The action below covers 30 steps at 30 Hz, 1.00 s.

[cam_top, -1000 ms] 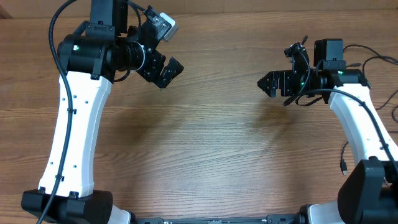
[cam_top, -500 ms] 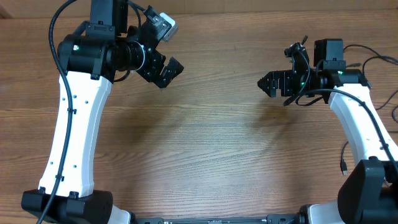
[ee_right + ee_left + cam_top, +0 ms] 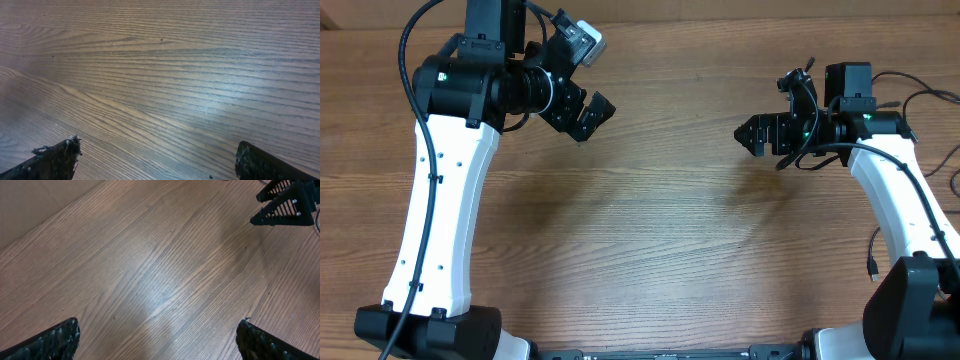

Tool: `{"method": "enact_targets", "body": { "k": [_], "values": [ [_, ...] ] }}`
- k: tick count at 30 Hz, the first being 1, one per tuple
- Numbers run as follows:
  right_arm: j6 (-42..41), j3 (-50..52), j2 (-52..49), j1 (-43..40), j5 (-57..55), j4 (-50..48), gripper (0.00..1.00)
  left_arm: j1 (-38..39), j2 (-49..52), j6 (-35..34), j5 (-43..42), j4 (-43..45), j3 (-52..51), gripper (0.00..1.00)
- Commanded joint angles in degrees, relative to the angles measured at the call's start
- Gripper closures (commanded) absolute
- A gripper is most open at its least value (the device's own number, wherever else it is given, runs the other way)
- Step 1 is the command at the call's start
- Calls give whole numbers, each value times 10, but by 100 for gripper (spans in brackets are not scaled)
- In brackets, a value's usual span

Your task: Untangle cables

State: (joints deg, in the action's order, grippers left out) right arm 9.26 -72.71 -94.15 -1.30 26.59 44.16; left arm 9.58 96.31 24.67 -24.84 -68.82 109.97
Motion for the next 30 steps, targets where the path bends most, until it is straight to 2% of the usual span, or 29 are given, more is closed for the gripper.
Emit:
{"method": "enact_targets", "body": {
  "k": [1, 15, 30],
  "values": [
    [4, 0, 1, 1, -2, -3, 0, -6, -10, 15, 0, 0, 5, 0],
    [4, 0, 1, 1, -2, -3, 0, 0, -13, 15, 0, 0, 4, 0],
    [4, 0, 1, 1, -2, -3, 0, 14, -119, 15, -1, 0, 4, 0]
  ]
}}
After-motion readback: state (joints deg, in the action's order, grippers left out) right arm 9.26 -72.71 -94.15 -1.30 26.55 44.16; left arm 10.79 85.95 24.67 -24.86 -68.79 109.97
